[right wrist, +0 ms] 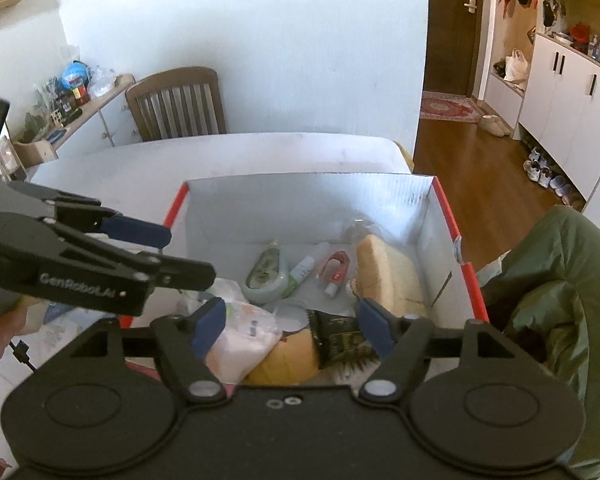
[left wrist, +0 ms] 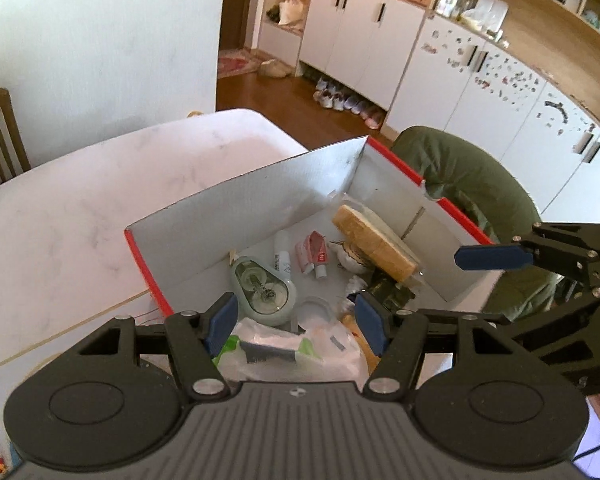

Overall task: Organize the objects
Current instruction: 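Withdraw both tools from the box back over the table items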

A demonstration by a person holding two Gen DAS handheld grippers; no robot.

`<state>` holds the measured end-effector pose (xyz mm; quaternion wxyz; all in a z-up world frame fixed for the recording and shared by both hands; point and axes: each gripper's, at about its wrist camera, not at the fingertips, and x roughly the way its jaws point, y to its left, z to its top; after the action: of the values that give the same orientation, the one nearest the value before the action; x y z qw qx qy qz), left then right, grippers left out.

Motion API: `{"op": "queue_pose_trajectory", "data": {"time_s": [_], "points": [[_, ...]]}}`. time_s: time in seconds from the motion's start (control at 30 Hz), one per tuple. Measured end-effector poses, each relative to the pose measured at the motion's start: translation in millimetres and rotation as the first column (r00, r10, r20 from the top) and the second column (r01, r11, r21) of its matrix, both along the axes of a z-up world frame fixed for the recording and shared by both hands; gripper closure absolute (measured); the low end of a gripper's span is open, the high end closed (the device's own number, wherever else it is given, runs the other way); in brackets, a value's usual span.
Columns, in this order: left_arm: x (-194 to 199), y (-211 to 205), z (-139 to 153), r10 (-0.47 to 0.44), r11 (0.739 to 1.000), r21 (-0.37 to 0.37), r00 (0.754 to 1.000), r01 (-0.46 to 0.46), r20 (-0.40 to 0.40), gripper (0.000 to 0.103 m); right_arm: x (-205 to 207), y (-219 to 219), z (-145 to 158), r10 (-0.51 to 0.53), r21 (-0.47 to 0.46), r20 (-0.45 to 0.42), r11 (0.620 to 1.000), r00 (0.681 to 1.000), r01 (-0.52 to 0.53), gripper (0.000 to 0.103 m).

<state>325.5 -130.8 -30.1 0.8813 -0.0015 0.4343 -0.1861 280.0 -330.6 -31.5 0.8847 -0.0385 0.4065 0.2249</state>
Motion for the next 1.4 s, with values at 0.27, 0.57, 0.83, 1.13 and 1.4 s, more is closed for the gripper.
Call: {"op": "queue_pose_trajectory", "data": {"time_s": [0.27, 0.57, 0.83, 1.13, 1.4], "points": [[-37, 27, 15, -0.022, 0.999, -0.033, 0.999, 0.023, 0.037, 0.033, -26, 9, 15, -0.050, 0.041, 0.054, 0.998, 0.997, 0.048, 0.004], [-76, 64, 22, -0.035, 0.999, -0.024, 0.997, 0.037, 0.075, 0.020, -56, 36, 20, -0.063, 0.055, 0.071, 0.997, 0.995, 0.059, 0.001], [-106, 101, 18, -0.024, 0.999, -0.047, 0.997, 0.027, 0.071, 0.010, -82, 69, 18, -0.063, 0.052, 0.079, 0.997, 0.995, 0.059, 0.001], [-130, 157, 7, 0.041, 0.997, -0.074, 0.998, -0.037, 0.054, 0.000, -100, 119, 7, -0.028, 0.041, 0.062, 0.999, 0.998, 0.025, 0.001], [-146, 219, -10, 0.142, 0.988, -0.065, 0.989, -0.139, 0.043, 0.000, -111, 170, -9, 0.027, 0.041, 0.031, 0.999, 0.999, -0.028, 0.001]]}}
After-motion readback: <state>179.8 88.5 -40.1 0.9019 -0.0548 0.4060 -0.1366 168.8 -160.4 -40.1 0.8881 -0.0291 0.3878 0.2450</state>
